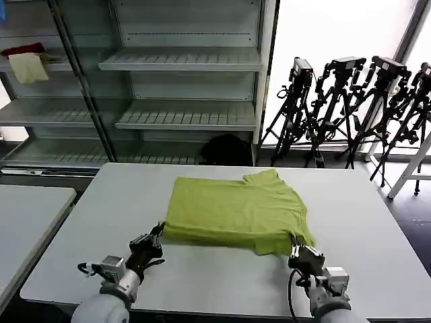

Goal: Fold and organize the clothes.

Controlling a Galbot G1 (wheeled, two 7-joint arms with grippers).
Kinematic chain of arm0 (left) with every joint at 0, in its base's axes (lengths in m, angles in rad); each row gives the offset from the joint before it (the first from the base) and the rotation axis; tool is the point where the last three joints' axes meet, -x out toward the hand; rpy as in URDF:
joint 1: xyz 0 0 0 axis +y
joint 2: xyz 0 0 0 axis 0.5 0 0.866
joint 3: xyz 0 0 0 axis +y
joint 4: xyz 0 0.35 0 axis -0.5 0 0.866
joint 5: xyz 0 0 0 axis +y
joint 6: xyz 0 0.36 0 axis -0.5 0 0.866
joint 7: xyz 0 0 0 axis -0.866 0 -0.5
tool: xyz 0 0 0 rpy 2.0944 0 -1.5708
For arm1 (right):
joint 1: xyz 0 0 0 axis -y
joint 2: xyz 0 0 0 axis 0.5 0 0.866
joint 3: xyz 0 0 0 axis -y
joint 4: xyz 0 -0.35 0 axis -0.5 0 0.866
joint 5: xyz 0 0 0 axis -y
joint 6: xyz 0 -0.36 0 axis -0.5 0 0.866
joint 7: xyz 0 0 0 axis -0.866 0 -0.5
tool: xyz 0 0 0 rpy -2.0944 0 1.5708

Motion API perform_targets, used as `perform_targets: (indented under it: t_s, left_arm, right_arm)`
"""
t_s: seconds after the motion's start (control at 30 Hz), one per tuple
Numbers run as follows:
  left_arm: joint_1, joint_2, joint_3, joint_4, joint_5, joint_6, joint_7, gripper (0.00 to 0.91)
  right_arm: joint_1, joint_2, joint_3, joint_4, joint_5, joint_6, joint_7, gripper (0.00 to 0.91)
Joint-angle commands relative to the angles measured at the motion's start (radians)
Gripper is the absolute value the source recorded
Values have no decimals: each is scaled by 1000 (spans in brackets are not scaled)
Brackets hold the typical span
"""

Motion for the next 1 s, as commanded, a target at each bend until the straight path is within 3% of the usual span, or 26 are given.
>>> perform_targets:
  t_s: [0.03,0.27,0.3,0.33,0.37,0.6,0.77,0.87,1.0]
  left_arm:
    - [-112,-8,13,136,21,7,4,0]
    - [-119,-8,13,152,38,5,14,0]
    - [-121,-10,14,156,47,5,14,373]
    - [-121,-11,14,157,60,-1,17,776]
    - [-121,-11,15,158,65,-3,19,907]
    - [-114,-10,8,140,72,-21,23,907]
    - [-99,-5,-14,108,68,-18,23,907]
    - [-80,-1,-21,89,68,-12,23,907]
    - [-61,0,-24,82,69,-16,28,907]
  right_arm:
    - [135,18,-9,-119,-26,-5,-26,0]
    - [169,28,-11,-170,-59,-4,-43,0]
    - [178,29,-12,-187,-82,-3,-50,907]
    - [186,33,-12,-199,-100,-2,-51,907]
    - [189,34,-12,-204,-104,-2,-51,907]
    - [254,34,7,-273,-179,35,-34,907]
    - [243,2,57,-244,-182,16,-44,907]
    - [208,-31,84,-201,-154,0,-61,907]
    - [170,-66,145,-146,-44,-4,-66,907]
